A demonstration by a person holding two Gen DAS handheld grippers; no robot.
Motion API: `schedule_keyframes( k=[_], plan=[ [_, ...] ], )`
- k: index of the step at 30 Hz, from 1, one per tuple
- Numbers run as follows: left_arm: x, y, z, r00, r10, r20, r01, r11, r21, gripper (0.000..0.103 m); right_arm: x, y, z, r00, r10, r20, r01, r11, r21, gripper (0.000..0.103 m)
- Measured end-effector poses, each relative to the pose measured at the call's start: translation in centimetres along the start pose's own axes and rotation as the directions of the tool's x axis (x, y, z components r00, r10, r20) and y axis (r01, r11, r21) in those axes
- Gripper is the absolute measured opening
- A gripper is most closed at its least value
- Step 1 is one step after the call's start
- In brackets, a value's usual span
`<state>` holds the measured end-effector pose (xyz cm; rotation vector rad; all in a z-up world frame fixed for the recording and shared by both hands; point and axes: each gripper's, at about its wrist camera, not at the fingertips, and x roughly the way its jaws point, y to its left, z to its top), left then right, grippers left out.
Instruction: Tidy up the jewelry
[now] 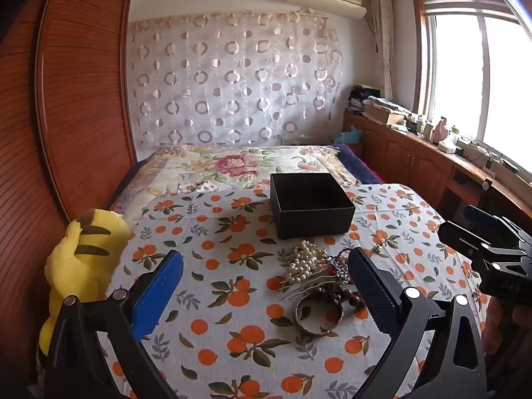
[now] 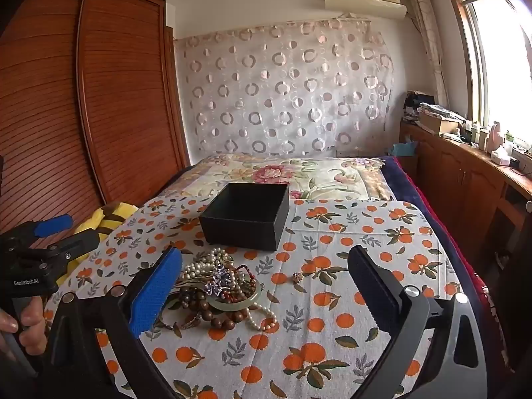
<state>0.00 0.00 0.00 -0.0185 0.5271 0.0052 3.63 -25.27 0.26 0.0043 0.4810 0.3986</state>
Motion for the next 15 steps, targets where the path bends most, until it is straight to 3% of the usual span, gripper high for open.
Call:
schedule_keyframes(
  k=[15],
  plan=[
    [-0.27,-0.23,0.32,1.000,0.004,0.009,-0.004,1.000,-0.001,0.096,-0.05,0.02,-0.05,1.000,0.002,0.003,-0.002,1.000,0.000,0.101]
  ],
)
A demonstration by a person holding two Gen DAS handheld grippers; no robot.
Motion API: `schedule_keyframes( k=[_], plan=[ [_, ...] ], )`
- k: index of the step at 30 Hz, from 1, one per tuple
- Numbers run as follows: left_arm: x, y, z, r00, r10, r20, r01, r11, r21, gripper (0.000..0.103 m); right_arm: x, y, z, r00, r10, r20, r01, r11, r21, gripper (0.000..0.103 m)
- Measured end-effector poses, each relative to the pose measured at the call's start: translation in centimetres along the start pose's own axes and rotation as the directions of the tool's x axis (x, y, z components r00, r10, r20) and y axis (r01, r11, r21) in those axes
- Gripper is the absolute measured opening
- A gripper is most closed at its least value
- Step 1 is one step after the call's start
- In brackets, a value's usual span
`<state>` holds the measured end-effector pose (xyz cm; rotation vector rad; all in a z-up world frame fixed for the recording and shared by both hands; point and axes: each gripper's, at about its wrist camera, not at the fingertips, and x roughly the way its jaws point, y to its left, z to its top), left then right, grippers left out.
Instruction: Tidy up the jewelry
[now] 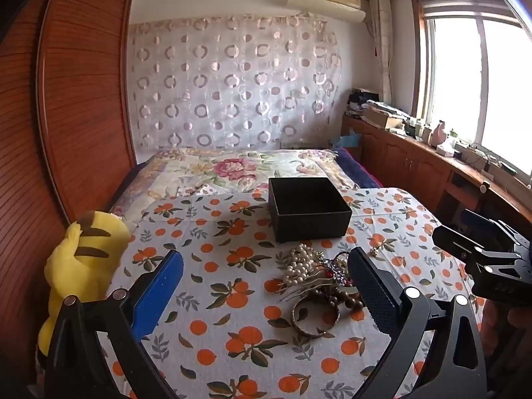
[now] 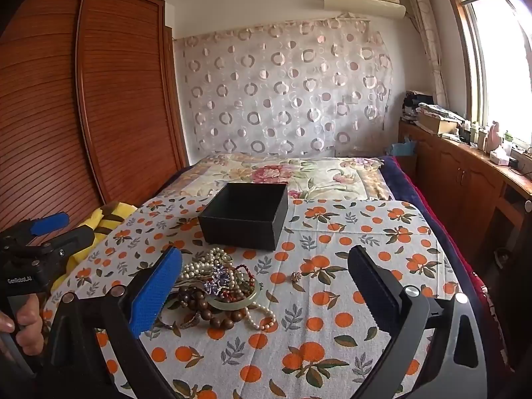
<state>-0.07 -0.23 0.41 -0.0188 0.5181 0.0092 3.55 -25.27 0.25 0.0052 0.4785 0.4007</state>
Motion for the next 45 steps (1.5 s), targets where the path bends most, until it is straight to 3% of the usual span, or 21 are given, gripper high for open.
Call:
schedule_keyframes(
  k=[45],
  plan=[
    [-0.74,-0.37,0.41,1.000,-0.003,0.018,0.003,1.000,0.000,0.096,-0.50,-0.05,0.16,1.000,0.001,0.009,-0.001,1.000,-0.001,0.101]
  ],
)
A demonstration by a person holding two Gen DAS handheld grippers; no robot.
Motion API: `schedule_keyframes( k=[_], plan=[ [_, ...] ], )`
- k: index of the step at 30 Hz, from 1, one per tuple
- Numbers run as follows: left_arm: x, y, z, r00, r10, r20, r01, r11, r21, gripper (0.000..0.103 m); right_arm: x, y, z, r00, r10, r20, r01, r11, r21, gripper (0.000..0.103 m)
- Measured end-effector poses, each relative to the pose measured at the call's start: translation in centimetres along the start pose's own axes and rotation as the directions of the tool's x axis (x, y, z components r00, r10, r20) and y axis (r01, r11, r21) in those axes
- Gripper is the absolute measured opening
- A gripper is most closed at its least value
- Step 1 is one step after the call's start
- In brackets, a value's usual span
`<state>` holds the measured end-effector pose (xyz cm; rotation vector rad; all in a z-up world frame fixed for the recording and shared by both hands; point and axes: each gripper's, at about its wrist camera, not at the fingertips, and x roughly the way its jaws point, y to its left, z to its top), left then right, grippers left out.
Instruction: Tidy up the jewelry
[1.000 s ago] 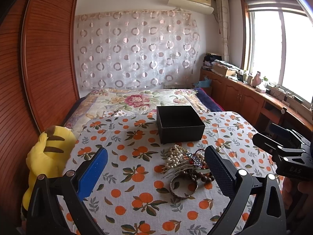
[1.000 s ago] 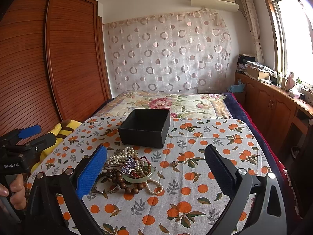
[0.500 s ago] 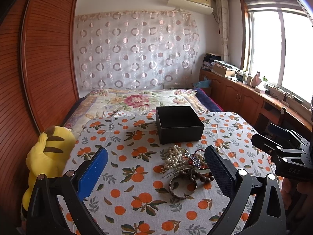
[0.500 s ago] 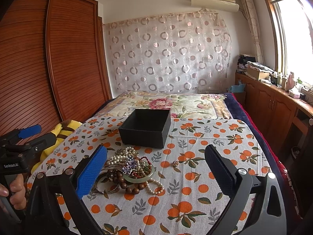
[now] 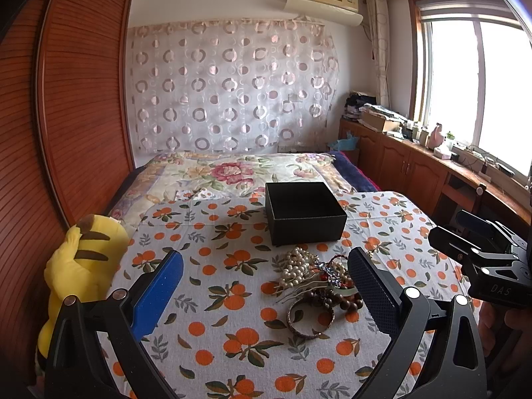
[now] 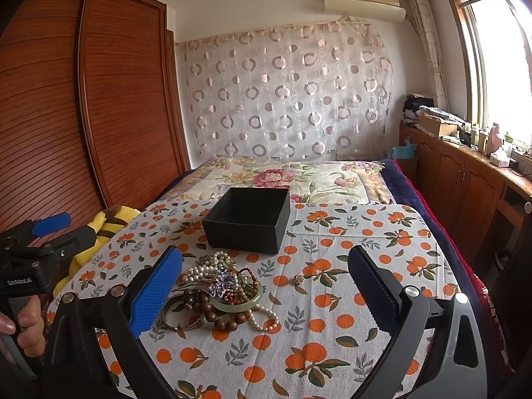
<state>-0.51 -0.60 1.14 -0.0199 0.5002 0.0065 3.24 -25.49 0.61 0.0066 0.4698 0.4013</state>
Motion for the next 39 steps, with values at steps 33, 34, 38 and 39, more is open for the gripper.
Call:
schedule_keyframes(
  k=[33,34,38,39],
  plan=[
    [-0.1,0.0,-0.1,1.000,-0.001,0.002,0.001,1.000,-0.001,0.096,0.0,-0.2,-0.3,1.000,0.002,0.005,-0.002,1.000,-0.001,0.101],
    [0.0,-0.1,-0.2,1.000,-0.002,0.000,0.002,1.000,0.000,0.096,0.0,-0.2,-0.3,1.000,0.002,0.004,-0.002,1.000,-0.001,0.101],
    [0.4,-0.6,0.3,0.999,-0.010,-0.034,0.010,1.000,0.006,0.096,-0.3,0.6,0.5,1.000,0.003,-0.005,-0.003,1.000,-0.003,0.101],
    [0.5,-0.5,0.2,0.999,-0.013,-0.042,0.013,1.000,0.006,0.096,0.1,0.8,0.7,1.000,0.007,-0.020,-0.007,1.000,-0.001,0.101]
  ],
)
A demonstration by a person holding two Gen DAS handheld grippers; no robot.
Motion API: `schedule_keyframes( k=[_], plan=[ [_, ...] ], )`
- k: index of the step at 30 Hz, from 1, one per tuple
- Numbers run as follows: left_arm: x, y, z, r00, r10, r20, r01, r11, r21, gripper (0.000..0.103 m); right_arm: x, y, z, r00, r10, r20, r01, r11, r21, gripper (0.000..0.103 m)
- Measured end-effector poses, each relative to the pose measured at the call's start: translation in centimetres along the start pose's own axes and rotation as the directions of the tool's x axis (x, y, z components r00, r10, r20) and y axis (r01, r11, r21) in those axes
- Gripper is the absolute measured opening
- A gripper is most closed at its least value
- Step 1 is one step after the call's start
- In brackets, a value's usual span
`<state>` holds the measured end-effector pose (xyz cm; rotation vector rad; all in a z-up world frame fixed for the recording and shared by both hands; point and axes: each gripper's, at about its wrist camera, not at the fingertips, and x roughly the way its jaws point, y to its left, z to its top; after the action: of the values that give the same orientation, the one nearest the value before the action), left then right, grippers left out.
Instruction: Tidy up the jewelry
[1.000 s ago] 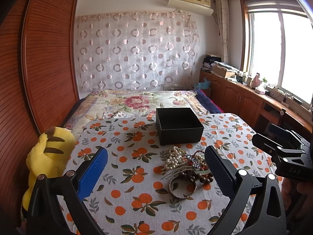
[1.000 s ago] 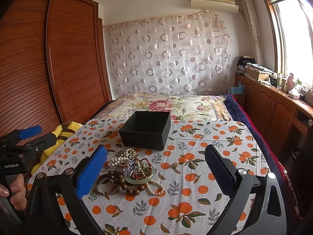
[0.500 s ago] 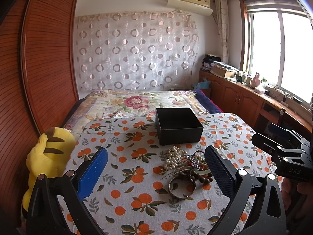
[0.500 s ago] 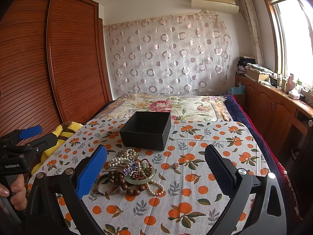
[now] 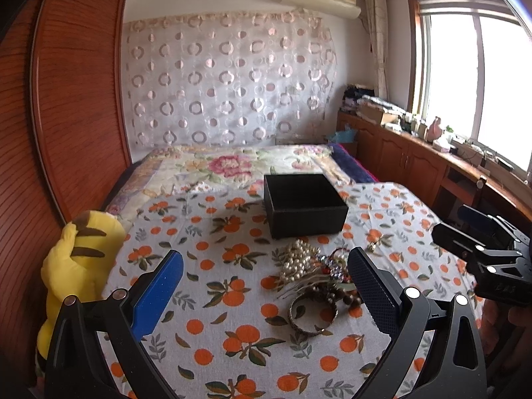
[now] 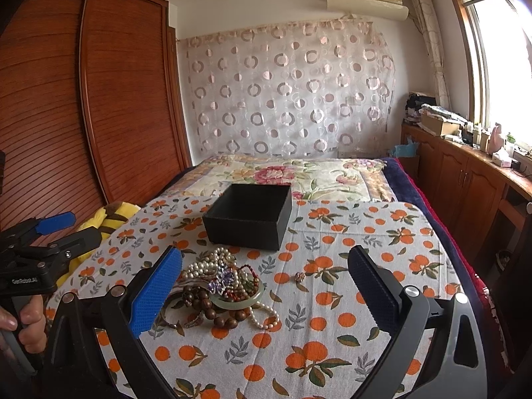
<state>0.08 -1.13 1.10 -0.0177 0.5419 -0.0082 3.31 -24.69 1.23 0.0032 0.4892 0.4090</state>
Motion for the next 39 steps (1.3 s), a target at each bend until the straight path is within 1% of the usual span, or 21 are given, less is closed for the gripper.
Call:
schedule_keyframes(
  k=[3,4,6,10,13,14,15,18,23,25,27,31,33,35,39],
  plan=[
    [1.3,0.3,-0.4,0.999,-0.022,-0.040,0.022,1.000,-0.001,0.096,0.6,-0.2,-0.4,1.000,0.004,-0.016,-0.004,1.000,-0.002,0.101],
    [1.8,0.4,-0.6,0.998,-0.029,-0.053,0.029,1.000,-0.002,0.096,0.9,-0.5,-1.3,1.000,0.005,-0.022,-0.005,1.000,-0.006,0.101],
    [2.6,0.7,-1.0,0.996,-0.041,-0.073,0.041,0.999,-0.007,0.096,1.5,-0.9,-1.7,0.999,0.011,-0.037,-0.012,1.000,-0.008,0.100],
    [4.5,1.2,-1.9,0.992,-0.067,-0.107,0.066,0.998,-0.007,0.096,3.0,-1.4,-3.1,0.997,0.028,-0.069,-0.029,0.999,-0.012,0.093],
    [6.0,1.4,-2.2,0.987,-0.097,-0.129,0.097,0.995,-0.004,0.095,3.8,-1.5,-3.8,0.995,0.047,-0.092,-0.048,0.999,-0.014,0.084],
    [6.5,1.5,-2.2,0.984,-0.110,-0.138,0.110,0.994,-0.005,0.090,4.3,-1.5,-4.1,0.993,0.055,-0.107,-0.057,0.998,-0.016,0.082],
    [6.9,1.4,-2.3,0.983,-0.115,-0.143,0.116,0.993,-0.003,0.087,4.5,-1.4,-4.3,0.992,0.059,-0.114,-0.061,0.998,-0.017,0.081],
    [8.5,1.2,-2.4,0.978,-0.121,-0.167,0.124,0.992,0.005,0.082,5.3,-1.4,-5.0,0.987,0.068,-0.142,-0.071,0.997,-0.017,0.081],
    [10.9,0.8,-2.3,0.963,-0.159,-0.218,0.164,0.986,0.007,0.075,5.8,-1.5,-5.5,0.984,0.077,-0.160,-0.080,0.997,-0.017,0.081],
    [11.7,0.4,-2.2,0.957,-0.171,-0.234,0.179,0.984,0.014,0.074,5.9,-1.7,-5.6,0.983,0.078,-0.166,-0.082,0.997,-0.015,0.081],
    [12.5,-0.1,-2.1,0.954,-0.172,-0.247,0.185,0.982,0.029,0.067,6.0,-1.7,-5.7,0.982,0.076,-0.175,-0.080,0.997,-0.017,0.081],
    [14.0,-0.9,-2.1,0.940,-0.194,-0.282,0.213,0.976,0.041,0.059,6.3,-2.0,-5.8,0.979,0.074,-0.188,-0.080,0.996,-0.028,0.081],
    [14.8,-1.2,-2.0,0.933,-0.199,-0.301,0.223,0.974,0.047,0.049,6.3,-2.0,-5.7,0.978,0.072,-0.197,-0.082,0.996,-0.040,0.081],
    [15.5,-1.2,-2.0,0.926,-0.205,-0.318,0.231,0.972,0.046,0.043,6.5,-2.2,-5.7,0.976,0.069,-0.205,-0.082,0.995,-0.055,0.081],
    [16.5,-1.2,-2.0,0.917,-0.204,-0.343,0.240,0.969,0.064,0.040,7.0,-2.7,-5.7,0.971,0.062,-0.232,-0.081,0.994,-0.073,0.078]
  ],
)
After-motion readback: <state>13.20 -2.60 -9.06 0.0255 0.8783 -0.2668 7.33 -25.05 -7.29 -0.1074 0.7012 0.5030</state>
